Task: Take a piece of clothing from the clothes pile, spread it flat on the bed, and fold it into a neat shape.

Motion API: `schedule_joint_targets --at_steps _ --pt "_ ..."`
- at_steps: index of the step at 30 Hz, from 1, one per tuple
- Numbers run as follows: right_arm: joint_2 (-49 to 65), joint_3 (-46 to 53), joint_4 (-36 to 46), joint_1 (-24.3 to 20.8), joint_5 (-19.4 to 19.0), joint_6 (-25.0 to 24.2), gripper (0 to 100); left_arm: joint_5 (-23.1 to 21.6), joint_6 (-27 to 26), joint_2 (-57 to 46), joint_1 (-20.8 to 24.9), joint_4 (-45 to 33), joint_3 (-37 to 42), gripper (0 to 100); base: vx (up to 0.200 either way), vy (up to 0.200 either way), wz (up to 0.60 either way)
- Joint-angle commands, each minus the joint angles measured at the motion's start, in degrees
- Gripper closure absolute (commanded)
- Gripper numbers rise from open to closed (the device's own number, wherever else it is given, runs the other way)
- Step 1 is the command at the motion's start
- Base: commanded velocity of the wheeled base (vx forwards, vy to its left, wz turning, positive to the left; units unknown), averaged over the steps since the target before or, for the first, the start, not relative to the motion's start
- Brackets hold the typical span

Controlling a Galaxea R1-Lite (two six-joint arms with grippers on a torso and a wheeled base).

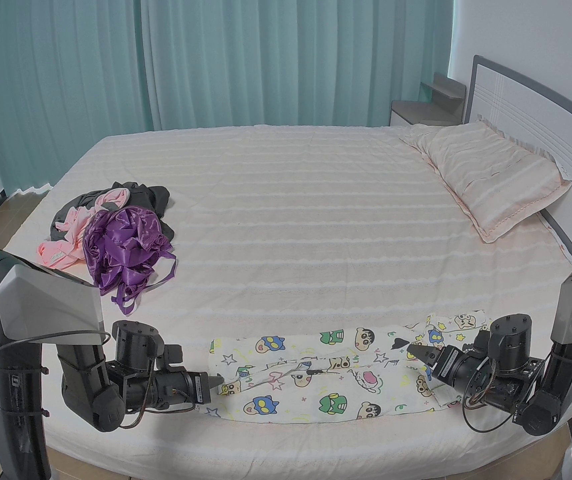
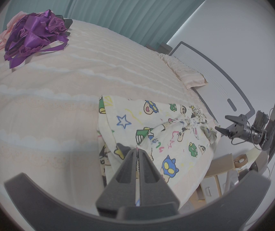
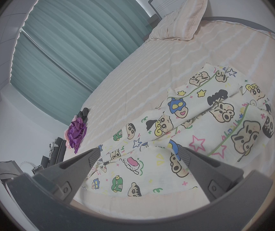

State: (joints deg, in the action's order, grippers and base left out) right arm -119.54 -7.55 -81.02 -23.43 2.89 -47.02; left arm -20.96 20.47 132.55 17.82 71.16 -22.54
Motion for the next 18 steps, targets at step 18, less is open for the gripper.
schedule_joint_targets --at_steps 18 --pt "-0.1 0.1 0.0 0.0 0.0 0.0 0 3.3 -3.9 -4.0 0.0 0.0 4.3 100 0.0 0.0 0.0"
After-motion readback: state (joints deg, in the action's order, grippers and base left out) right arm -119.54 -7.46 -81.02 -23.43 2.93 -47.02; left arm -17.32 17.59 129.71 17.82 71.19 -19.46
